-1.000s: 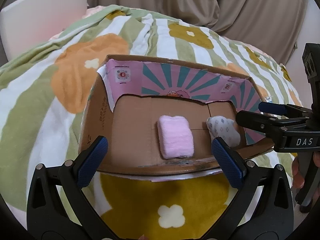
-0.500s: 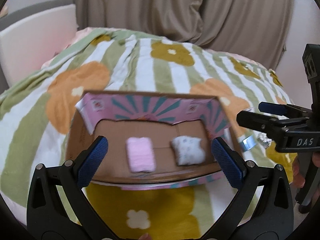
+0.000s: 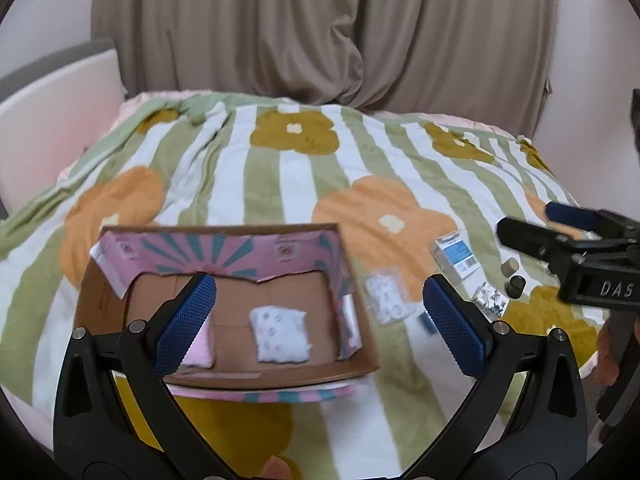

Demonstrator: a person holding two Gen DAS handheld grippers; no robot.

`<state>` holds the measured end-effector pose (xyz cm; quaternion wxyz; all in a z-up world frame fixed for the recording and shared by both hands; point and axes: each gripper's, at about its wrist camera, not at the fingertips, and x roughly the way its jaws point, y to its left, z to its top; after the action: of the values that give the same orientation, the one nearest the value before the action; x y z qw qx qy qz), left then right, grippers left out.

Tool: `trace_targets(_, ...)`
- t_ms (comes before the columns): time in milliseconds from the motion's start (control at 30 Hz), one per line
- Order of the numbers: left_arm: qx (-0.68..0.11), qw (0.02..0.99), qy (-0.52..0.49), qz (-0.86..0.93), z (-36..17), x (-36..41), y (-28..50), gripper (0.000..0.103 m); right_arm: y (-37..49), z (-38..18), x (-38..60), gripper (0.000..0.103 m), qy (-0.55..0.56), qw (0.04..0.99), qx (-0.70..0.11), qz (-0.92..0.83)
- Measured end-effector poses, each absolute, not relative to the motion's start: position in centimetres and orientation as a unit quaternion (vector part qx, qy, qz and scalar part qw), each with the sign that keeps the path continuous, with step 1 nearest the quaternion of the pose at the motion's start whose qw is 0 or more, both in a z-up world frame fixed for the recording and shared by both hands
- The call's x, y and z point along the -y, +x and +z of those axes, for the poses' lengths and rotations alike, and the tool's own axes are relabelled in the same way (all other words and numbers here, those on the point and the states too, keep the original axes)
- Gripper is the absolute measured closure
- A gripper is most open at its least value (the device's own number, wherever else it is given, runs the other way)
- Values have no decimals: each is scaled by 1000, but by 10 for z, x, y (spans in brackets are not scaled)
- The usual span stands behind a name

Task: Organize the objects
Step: 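Move both tools back toward the remaining items on the blanket, then grasp the blue mirror case with the left tool while the right tool grasps the white tissue pack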

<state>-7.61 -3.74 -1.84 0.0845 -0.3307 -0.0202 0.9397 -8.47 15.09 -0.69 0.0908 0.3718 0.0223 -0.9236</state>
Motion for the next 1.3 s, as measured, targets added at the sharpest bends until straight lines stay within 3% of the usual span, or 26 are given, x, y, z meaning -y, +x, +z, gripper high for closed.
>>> trace_targets(533,6,152,-343,927,-45,-73,-65,0,-61,-13,-256,6,335,63,-18,-940)
trace_targets(933,4,136,-382,914,-109,-124,-74,0,-68,-73,-312,6,360,125,-17,-925)
trace_targets(1300,42,111,-421,899,-154,-130,-104,0,-82,-137,-324,6,385,153,-80,-907)
